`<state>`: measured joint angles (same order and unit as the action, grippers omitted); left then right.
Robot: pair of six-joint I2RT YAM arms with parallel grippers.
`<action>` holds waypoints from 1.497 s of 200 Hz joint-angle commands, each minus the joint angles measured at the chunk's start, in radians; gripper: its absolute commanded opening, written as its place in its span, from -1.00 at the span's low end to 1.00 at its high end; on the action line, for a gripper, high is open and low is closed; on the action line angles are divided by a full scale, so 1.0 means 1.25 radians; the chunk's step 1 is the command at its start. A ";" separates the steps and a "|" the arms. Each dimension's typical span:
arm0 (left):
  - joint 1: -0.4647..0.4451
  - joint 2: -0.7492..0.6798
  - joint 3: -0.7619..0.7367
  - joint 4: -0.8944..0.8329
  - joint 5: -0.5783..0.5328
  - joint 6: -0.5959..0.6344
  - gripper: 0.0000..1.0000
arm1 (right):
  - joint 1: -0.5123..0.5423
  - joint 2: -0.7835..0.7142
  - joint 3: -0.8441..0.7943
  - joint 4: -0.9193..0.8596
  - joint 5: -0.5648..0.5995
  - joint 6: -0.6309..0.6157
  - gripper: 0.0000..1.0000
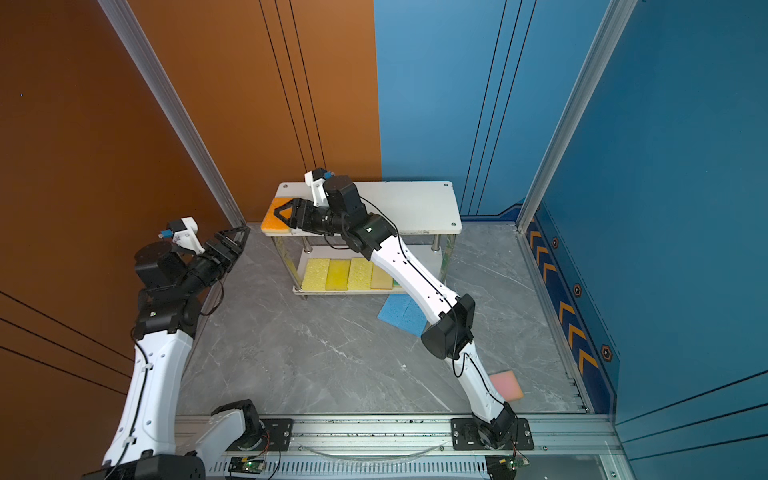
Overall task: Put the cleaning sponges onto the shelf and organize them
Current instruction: 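Press the orange sponge flat on the top shelf while the left gripper approaches, then open the right gripper and slide it back from the orange sponge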
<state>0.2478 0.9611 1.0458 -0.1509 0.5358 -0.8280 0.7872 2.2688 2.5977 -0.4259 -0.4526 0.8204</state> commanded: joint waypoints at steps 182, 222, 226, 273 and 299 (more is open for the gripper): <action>-0.034 -0.105 -0.104 -0.121 0.056 0.017 0.44 | 0.095 -0.204 -0.225 -0.062 0.055 -0.130 0.32; -0.030 -0.112 -0.105 -0.131 0.054 0.017 0.44 | 0.101 -0.162 -0.165 -0.062 0.036 -0.108 0.32; -0.030 -0.113 -0.105 -0.131 0.054 0.017 0.44 | 0.100 -0.150 -0.158 -0.062 0.036 -0.107 0.32; -0.025 -0.114 -0.105 -0.139 0.054 0.025 0.44 | 0.085 -0.059 -0.066 -0.062 0.019 -0.078 0.32; -0.025 -0.113 -0.105 -0.139 0.055 0.026 0.44 | 0.076 -0.037 -0.044 -0.058 0.023 -0.071 0.32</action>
<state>0.2104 0.8318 0.9234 -0.3122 0.5880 -0.8257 0.8951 2.1990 2.5000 -0.4900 -0.4091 0.7078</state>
